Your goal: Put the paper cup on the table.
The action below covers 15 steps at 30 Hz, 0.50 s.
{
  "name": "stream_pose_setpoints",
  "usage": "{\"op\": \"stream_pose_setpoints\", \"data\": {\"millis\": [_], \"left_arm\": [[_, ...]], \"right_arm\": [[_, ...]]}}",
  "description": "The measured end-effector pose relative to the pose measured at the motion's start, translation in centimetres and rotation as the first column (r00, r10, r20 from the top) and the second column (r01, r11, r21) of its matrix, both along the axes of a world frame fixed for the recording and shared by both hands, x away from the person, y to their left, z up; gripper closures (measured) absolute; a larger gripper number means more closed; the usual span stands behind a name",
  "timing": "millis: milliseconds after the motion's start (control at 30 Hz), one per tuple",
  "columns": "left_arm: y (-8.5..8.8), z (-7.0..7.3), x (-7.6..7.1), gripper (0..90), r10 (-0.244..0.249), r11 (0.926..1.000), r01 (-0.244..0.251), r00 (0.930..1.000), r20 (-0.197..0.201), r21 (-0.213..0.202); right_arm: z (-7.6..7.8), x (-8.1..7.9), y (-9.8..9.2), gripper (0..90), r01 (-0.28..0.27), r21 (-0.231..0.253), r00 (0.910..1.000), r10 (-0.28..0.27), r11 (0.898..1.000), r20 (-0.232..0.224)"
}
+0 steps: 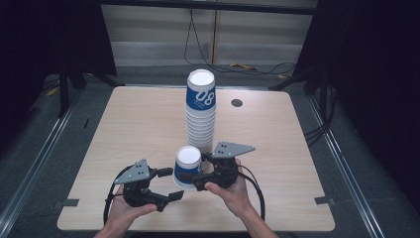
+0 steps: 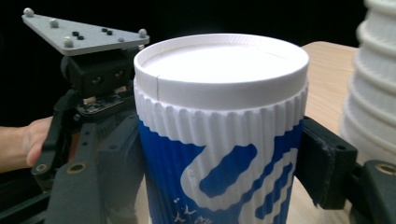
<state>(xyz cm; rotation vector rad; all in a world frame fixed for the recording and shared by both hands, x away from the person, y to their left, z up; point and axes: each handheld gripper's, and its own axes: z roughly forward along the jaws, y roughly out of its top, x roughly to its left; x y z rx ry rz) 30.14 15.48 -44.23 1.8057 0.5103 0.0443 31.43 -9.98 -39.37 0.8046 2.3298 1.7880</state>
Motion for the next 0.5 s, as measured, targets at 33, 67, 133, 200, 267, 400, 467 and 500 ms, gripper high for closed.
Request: {"op": "stream_pose_setpoints", "data": {"millis": [33, 67, 133, 200, 267, 400, 467, 500], "left_arm": [[-0.02, 0.00, 0.01, 15.7, 0.000, 1.0000, 0.000, 1.0000, -0.003, -0.006], [-0.02, 0.01, 0.01, 15.7, 0.000, 1.0000, 0.000, 1.0000, -0.001, -0.006], [0.01, -0.01, 0.04, 15.6, -0.004, 1.0000, 0.004, 1.0000, 0.001, -0.006], [-0.05, -0.05, -0.01, 15.6, -0.006, 1.0000, 0.006, 1.0000, 0.003, -0.005], [-0.24, -0.18, -0.03, 15.6, -0.015, 0.9999, 0.015, 0.9999, 0.004, -0.003], [-0.51, -0.38, -0.07, 13.7, -0.012, 0.9998, 0.012, 0.9998, -0.015, -0.013], [-0.41, -0.34, -0.01, 13.5, -0.013, 0.9997, 0.012, 0.9998, -0.015, -0.020], [-0.38, -0.34, 0.04, 13.5, -0.013, 0.9996, 0.012, 0.9998, -0.014, -0.024]], "right_arm": [[-0.04, -0.04, 0.09, 26.3, -0.003, 0.001, 1.0000, 0.003, 1.000, -0.002], [-0.11, -0.10, 0.23, 26.3, -0.005, -0.003, 1.0000, 0.005, 1.000, -0.002], [-0.29, -0.16, 0.44, 26.3, -0.013, 0.004, 0.9999, 0.013, 1.000, -0.007], [-0.40, -0.19, 0.56, 26.3, -0.010, 0.006, 0.9999, 0.010, 1.000, -0.010], [-0.47, -0.22, 0.65, 26.2, -0.011, 0.012, 0.9998, 0.011, 1.000, -0.013], [-0.54, -0.25, 0.88, 26.2, -0.015, 0.026, 0.9998, 0.016, 1.000, -0.014], [-0.53, -0.29, 1.01, 26.3, -0.019, 0.025, 0.9997, 0.019, 0.999, -0.013], [-0.54, -0.31, 1.07, 26.3, -0.021, 0.025, 0.9997, 0.021, 0.999, -0.014]]}}
